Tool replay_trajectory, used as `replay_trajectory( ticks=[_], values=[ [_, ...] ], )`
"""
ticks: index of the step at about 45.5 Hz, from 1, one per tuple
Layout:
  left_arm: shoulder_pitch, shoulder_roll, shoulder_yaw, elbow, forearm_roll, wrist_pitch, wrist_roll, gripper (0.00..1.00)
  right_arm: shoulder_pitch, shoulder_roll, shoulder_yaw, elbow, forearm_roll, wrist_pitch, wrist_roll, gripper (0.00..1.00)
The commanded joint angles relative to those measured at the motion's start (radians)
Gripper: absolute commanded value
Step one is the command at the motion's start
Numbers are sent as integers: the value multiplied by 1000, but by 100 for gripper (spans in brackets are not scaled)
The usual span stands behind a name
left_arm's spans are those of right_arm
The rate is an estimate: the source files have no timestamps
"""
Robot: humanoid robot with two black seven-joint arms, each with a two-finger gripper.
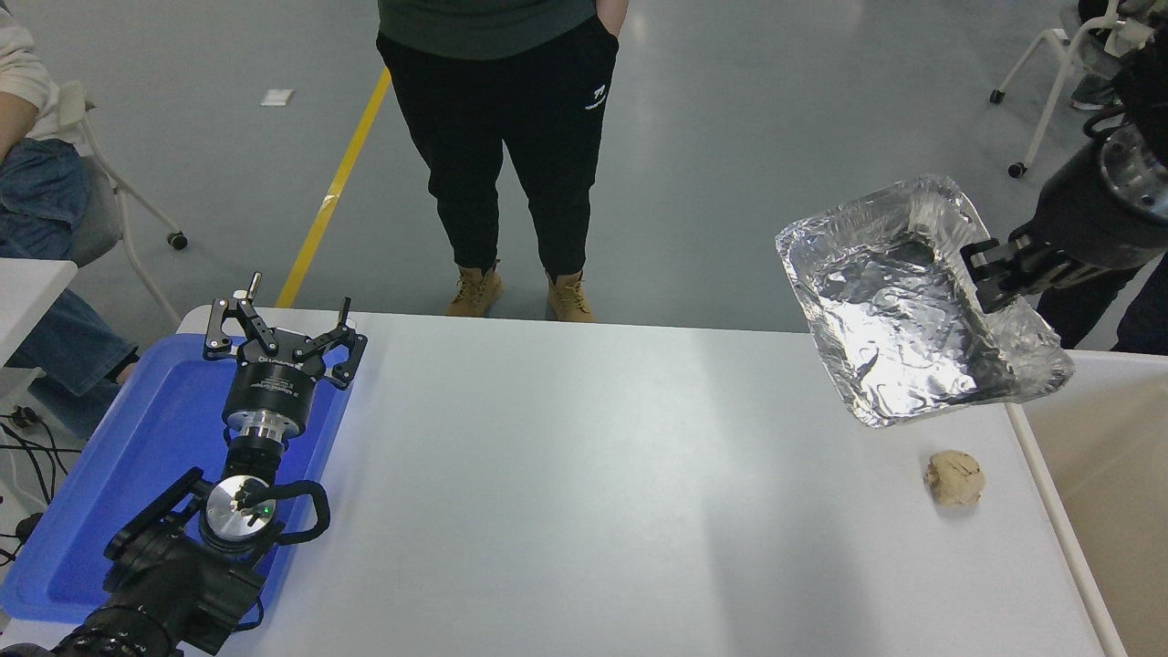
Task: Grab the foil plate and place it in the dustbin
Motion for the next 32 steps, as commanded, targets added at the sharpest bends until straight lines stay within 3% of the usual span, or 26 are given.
replay_trajectory(
  ticks=[1,20,32],
  values=[
    [0,0,-1,0,0,0,0,100,-83,-151,26,-106,-159,4,1,0],
    [0,0,-1,0,0,0,0,100,-394,-446,252,-362,-366,-6,4,0],
    [0,0,-1,0,0,0,-2,100,-744,-509,515,-543,-385,-63,7,0]
  ],
)
